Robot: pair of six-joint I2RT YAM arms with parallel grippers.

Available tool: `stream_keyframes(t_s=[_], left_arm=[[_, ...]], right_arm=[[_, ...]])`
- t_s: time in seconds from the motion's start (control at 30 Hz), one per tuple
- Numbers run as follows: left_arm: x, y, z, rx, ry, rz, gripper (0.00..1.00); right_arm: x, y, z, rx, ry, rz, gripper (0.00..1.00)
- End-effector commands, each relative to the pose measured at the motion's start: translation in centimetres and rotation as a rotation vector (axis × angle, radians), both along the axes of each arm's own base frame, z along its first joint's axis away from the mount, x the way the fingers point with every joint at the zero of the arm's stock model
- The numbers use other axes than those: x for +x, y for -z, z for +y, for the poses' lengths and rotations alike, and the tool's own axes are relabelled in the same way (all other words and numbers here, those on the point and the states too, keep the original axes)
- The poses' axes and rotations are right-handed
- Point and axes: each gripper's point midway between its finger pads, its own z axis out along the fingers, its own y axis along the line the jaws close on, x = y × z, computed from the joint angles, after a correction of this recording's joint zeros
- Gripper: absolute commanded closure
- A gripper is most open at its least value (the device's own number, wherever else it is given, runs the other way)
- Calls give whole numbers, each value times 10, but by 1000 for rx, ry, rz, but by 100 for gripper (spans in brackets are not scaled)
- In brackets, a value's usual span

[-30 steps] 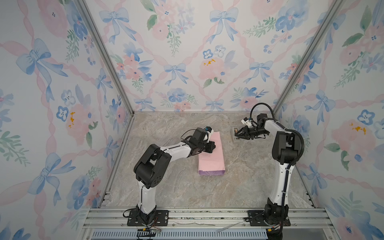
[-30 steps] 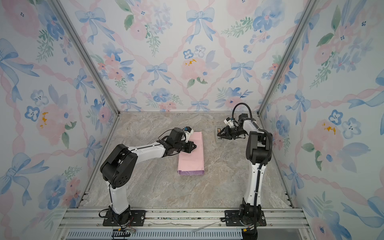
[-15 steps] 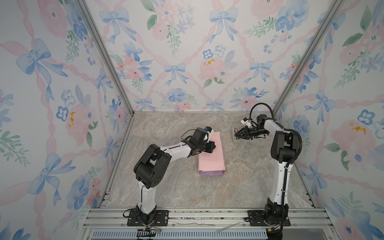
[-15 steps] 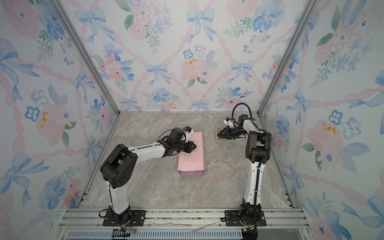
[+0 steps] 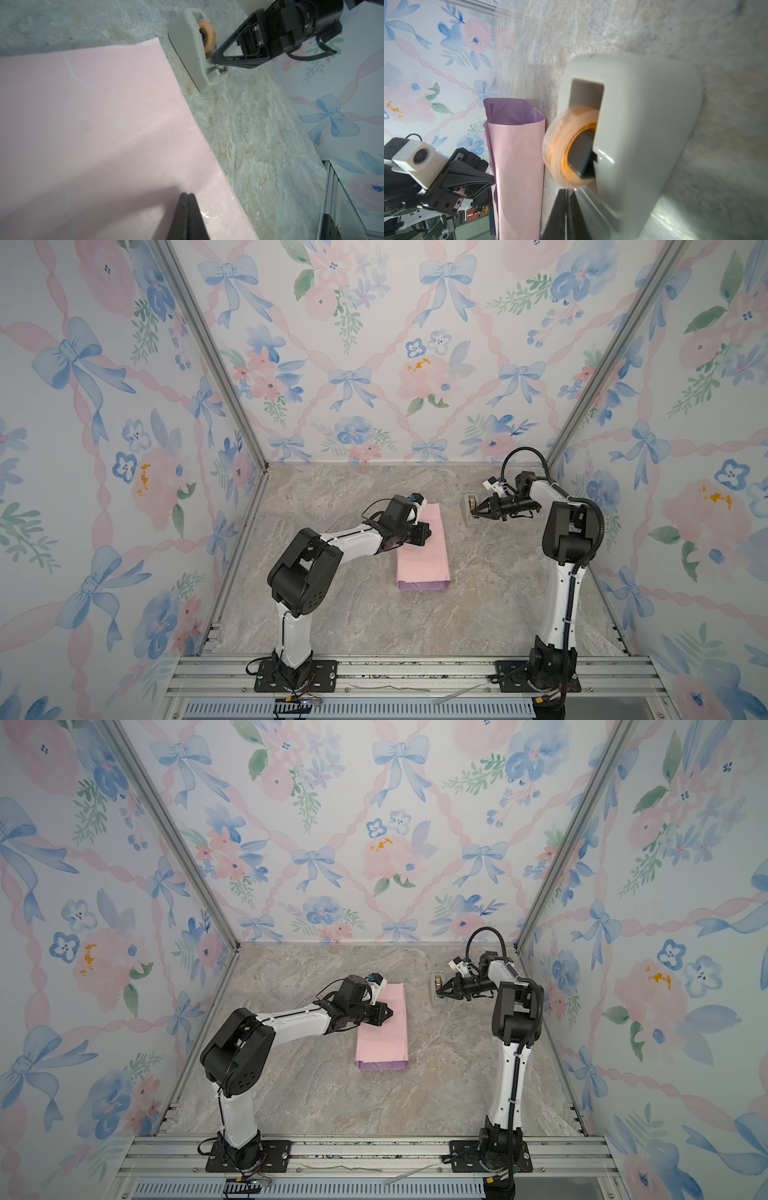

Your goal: Wrap the gift box in paper

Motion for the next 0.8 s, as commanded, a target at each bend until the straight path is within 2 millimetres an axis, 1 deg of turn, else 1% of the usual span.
stream_keyframes(t_s=[0.0, 0.03, 0.23, 0.5, 0.77], left_arm=[[-16, 42, 16, 104, -16, 130, 99], [-16, 42, 16, 104, -15, 131, 99], [-16, 42, 16, 104, -16, 130, 99], [-17, 41, 16, 104, -15, 130, 99], [-16, 42, 15, 105, -14, 131, 99]], right_arm=[[-11, -4, 6, 53, -4, 60, 97], [-11, -5, 6, 55, -3, 55, 100], [-11, -17, 4, 64, 25, 45, 100], [-6, -43, -1, 115, 91, -6, 100], [-12, -52, -3, 102, 123, -5, 100]])
